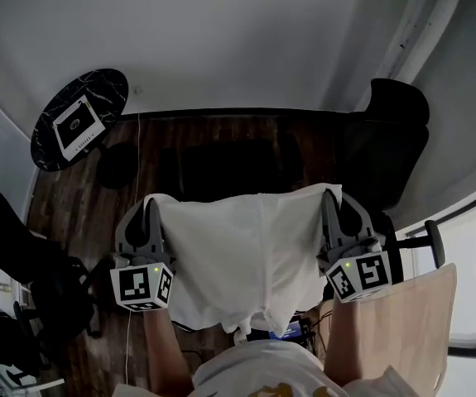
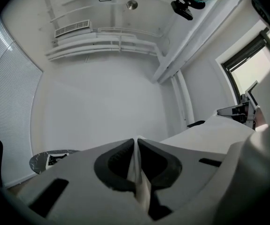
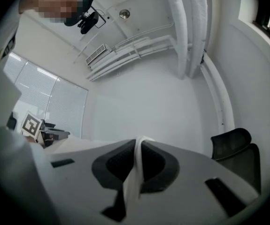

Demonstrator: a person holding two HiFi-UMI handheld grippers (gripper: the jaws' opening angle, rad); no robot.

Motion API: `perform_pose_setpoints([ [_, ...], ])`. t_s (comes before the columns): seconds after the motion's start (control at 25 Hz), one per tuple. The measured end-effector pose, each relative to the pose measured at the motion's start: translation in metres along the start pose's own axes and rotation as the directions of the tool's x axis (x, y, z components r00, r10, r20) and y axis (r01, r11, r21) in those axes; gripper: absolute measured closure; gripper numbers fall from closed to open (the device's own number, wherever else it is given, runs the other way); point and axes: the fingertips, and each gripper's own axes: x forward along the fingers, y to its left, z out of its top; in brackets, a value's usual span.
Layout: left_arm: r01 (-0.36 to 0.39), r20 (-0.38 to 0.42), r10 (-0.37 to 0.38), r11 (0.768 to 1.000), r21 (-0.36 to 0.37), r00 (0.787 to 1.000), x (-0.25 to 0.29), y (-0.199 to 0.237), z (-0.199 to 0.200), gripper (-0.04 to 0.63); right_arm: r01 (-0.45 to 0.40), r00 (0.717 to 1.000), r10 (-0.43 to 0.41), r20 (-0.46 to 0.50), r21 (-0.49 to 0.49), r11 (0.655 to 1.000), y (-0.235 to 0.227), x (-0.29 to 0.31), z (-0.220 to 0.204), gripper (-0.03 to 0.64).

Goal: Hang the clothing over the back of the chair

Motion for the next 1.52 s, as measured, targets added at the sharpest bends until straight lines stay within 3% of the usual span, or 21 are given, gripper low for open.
perform_pose_setpoints([
  [0.2, -0.008, -0.088, 0.014, 0.998, 0.065, 0.996, 0.024, -0.004, -0.033, 0.565, -0.029, 0.997, 0.029, -0.075, 0.007, 1.0, -0.003, 0.021, -0.029, 0.597],
  [0.36, 0.032, -0.17, -0.007, 0.989, 0.145, 0.985, 0.037, -0.015, -0.064, 0.565, -0.074, 0.985, 0.07, -0.159, -0.02, 0.997, 0.001, 0.034, -0.062, 0.597],
  [0.48, 0.054, -0.232, -0.014, 0.984, 0.169, 0.973, 0.044, -0.016, -0.085, 0.565, -0.116, 0.974, 0.118, -0.194, 0.019, 0.993, 0.0, 0.042, -0.077, 0.597],
  [0.8, 0.146, -0.356, -0.052, 0.959, 0.243, 0.933, 0.058, -0.036, -0.129, 0.565, -0.223, 0.925, 0.187, -0.33, -0.074, 0.972, 0.001, 0.051, -0.136, 0.597],
  [1.04, 0.245, -0.421, -0.12, 0.936, 0.255, 0.899, 0.062, -0.054, -0.158, 0.565, -0.289, 0.884, 0.223, -0.411, -0.106, 0.952, 0.009, 0.052, -0.167, 0.597],
  [1.24, 0.398, -0.48, -0.223, 0.867, 0.3, 0.849, 0.063, -0.083, -0.172, 0.565, -0.361, 0.833, 0.269, -0.484, -0.105, 0.927, 0.018, 0.05, -0.178, 0.58],
  [1.44, 0.567, -0.547, -0.326, 0.743, 0.356, 0.771, 0.061, -0.116, -0.186, 0.565, -0.493, 0.77, 0.259, -0.583, -0.287, 0.821, 0.026, 0.049, -0.192, 0.567],
  [1.52, 0.611, -0.587, -0.345, 0.713, 0.344, 0.732, 0.059, -0.123, -0.194, 0.565, -0.523, 0.758, 0.268, -0.595, -0.307, 0.795, 0.032, 0.051, -0.195, 0.56],
])
